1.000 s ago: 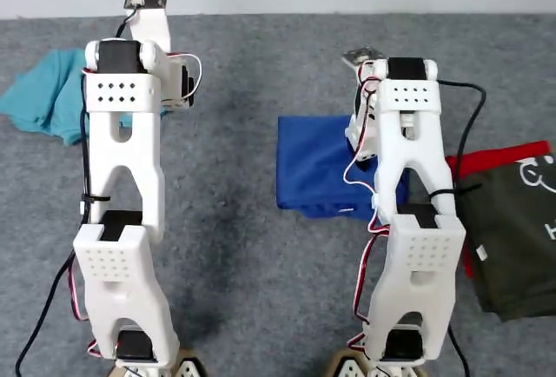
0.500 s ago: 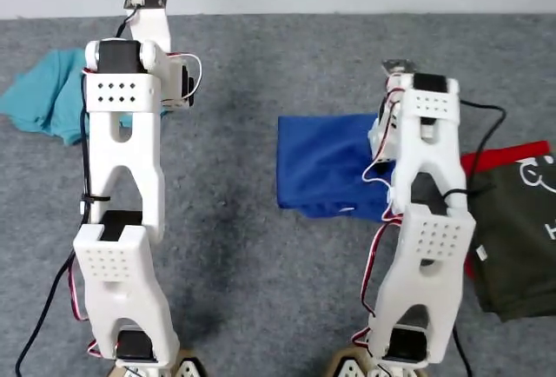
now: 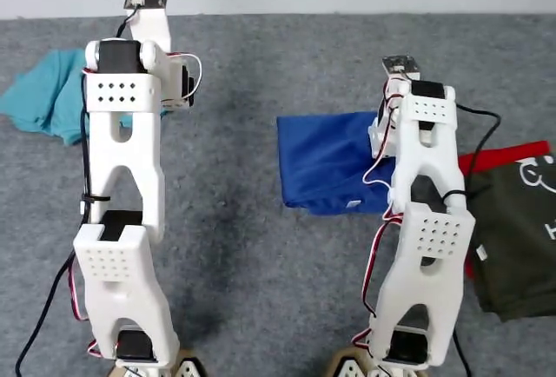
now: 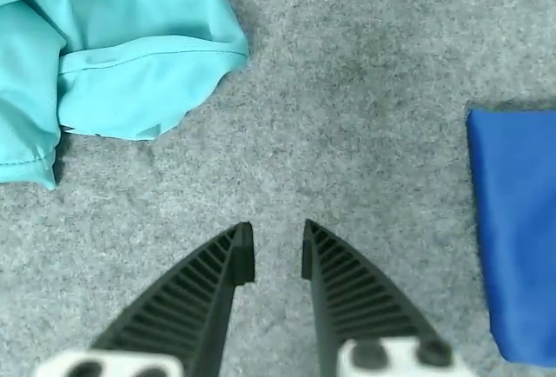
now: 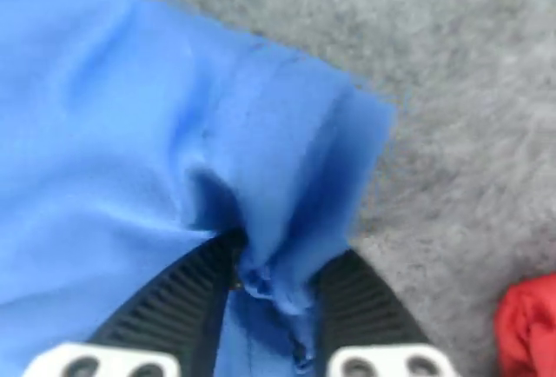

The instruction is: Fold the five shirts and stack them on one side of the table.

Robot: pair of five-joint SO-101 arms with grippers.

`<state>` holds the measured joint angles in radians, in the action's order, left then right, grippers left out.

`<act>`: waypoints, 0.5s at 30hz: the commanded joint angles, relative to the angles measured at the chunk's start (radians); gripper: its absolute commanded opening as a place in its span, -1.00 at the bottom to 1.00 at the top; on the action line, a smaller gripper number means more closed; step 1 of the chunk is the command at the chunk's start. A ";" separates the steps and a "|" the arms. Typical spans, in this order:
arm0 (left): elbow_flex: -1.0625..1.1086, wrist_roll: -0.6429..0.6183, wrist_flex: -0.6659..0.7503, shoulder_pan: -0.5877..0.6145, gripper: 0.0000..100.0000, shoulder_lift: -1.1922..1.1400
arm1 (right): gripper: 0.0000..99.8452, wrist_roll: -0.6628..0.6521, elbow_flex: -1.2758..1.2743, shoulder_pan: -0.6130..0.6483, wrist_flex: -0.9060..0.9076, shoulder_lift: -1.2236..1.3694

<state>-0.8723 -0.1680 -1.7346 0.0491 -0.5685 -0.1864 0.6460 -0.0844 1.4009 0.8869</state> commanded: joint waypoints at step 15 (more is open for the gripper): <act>-0.002 0.008 -0.020 0.000 -0.81 0.063 | -0.98 0.181 0.072 -0.050 0.090 -0.334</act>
<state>-0.8723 -0.1680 -1.7346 0.0491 -0.5685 -0.0667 0.6644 -0.0936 1.4530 0.6966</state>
